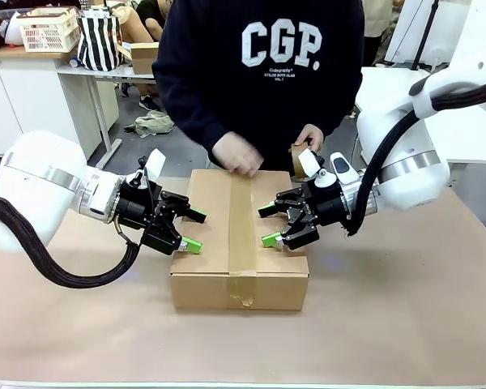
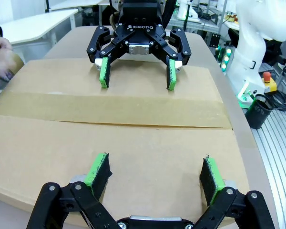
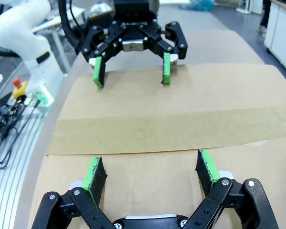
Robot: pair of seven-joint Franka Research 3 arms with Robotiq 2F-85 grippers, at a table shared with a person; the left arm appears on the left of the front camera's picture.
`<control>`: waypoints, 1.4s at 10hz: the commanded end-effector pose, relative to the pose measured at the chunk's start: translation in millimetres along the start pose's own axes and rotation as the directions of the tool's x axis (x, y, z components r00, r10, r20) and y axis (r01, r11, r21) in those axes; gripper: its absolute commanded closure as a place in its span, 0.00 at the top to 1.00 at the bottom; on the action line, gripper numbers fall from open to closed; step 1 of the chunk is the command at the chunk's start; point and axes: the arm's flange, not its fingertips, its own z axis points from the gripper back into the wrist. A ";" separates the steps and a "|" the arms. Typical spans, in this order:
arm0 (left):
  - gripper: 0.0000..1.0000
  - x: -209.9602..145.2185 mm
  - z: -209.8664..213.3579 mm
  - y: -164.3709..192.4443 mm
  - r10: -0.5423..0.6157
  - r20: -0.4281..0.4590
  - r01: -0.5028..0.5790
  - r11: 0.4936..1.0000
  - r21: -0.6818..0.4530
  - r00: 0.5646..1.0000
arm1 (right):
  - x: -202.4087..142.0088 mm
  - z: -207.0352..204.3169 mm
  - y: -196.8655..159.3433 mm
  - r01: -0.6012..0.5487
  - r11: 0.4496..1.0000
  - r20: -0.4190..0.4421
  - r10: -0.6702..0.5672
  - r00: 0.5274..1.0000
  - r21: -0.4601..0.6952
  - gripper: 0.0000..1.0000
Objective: Pack the gift set into the box.
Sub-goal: Press and hold the closed box until the human finishes sealing it.
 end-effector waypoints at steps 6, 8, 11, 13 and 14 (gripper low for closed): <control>1.00 -3.7 -0.2 -1.7 0.008 0.000 -0.008 1.000 -0.002 1.000 | -4.0 -1.3 0.3 0.002 1.000 -0.011 -0.002 1.000 -0.003 1.00; 1.00 -3.7 -0.2 -1.7 0.008 0.000 -0.008 1.000 -0.002 1.000 | -4.0 -1.3 0.3 0.002 1.000 -0.011 -0.002 1.000 -0.003 1.00; 1.00 -3.7 -0.2 -1.7 0.008 0.000 -0.008 1.000 -0.002 1.000 | -4.0 -1.3 0.3 0.002 1.000 -0.011 -0.002 1.000 -0.003 1.00; 1.00 -3.7 -0.2 -1.7 0.008 0.000 -0.008 1.000 -0.002 1.000 | -4.0 -1.3 0.3 0.002 1.000 -0.011 -0.002 1.000 -0.003 1.00; 1.00 -3.7 -0.2 -1.7 0.008 0.000 -0.008 1.000 -0.002 1.000 | -4.0 -1.3 0.3 0.002 1.000 -0.011 -0.002 1.000 -0.003 1.00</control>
